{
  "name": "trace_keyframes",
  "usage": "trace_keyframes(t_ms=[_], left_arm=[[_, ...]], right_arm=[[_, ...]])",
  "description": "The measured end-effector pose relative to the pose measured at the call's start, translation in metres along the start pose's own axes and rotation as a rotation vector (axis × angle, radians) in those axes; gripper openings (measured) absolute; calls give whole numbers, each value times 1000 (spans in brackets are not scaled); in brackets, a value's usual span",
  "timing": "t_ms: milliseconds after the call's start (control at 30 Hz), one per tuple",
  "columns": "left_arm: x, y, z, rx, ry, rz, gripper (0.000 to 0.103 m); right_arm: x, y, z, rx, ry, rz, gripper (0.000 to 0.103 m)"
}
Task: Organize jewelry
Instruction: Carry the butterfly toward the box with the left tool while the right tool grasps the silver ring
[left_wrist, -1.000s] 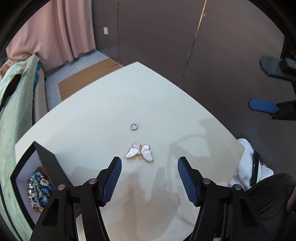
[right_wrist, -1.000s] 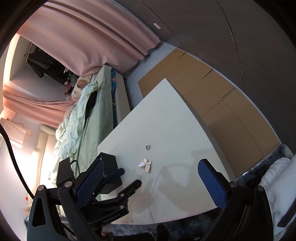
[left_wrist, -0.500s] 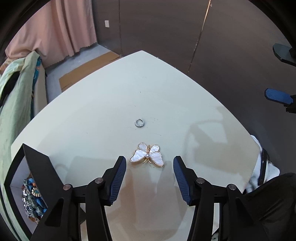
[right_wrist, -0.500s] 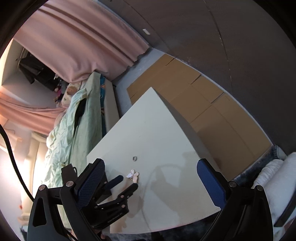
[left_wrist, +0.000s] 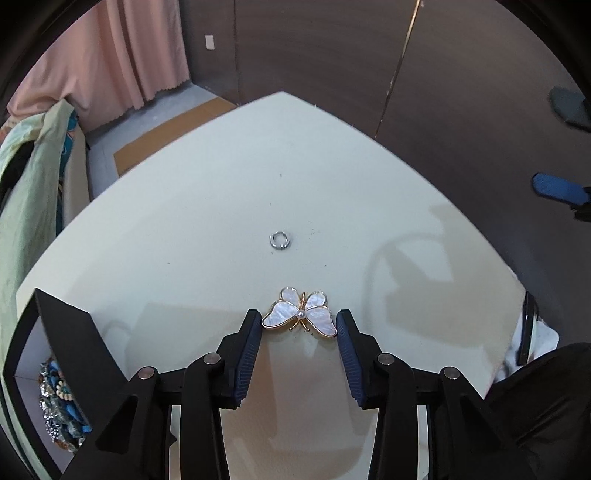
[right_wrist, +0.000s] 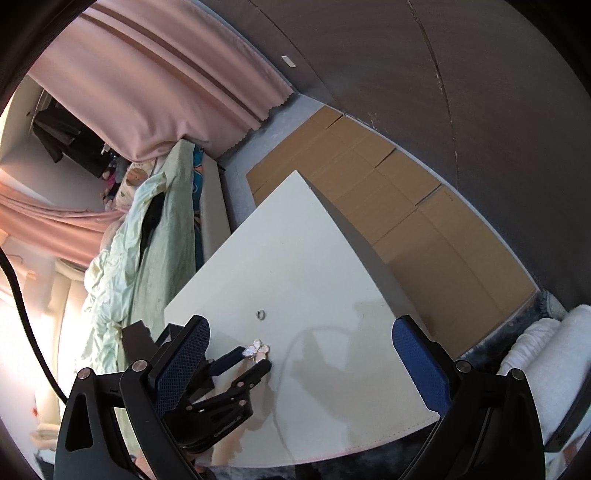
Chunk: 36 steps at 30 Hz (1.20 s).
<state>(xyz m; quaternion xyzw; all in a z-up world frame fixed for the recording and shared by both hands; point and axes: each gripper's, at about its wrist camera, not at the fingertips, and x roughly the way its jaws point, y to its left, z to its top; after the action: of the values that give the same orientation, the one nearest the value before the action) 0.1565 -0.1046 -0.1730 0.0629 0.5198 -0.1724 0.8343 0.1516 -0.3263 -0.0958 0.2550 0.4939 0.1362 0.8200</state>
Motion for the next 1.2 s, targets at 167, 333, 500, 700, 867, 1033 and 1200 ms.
trace_keyframes(t_ms=[167, 333, 500, 700, 867, 1033, 1200], left_arm=[[-15, 2, -1, -10, -35, 8, 43], [-32, 7, -3, -15, -68, 17, 43], [-47, 19, -4, -48, -98, 17, 43], [-67, 40, -9, -107, -140, 19, 43], [-84, 61, -11, -150, -171, 33, 43], [-98, 83, -11, -200, -197, 40, 43], [-112, 101, -10, -237, -228, 39, 43]], right_arm=[[11, 6, -1, -40, 21, -5, 87], [26, 13, -2, -76, 49, -21, 77], [43, 25, -4, -130, 68, -45, 76], [75, 36, -10, -192, 130, -58, 59], [101, 48, -12, -228, 175, -61, 46], [118, 59, -9, -250, 200, -62, 37], [136, 66, -9, -272, 224, -78, 32]])
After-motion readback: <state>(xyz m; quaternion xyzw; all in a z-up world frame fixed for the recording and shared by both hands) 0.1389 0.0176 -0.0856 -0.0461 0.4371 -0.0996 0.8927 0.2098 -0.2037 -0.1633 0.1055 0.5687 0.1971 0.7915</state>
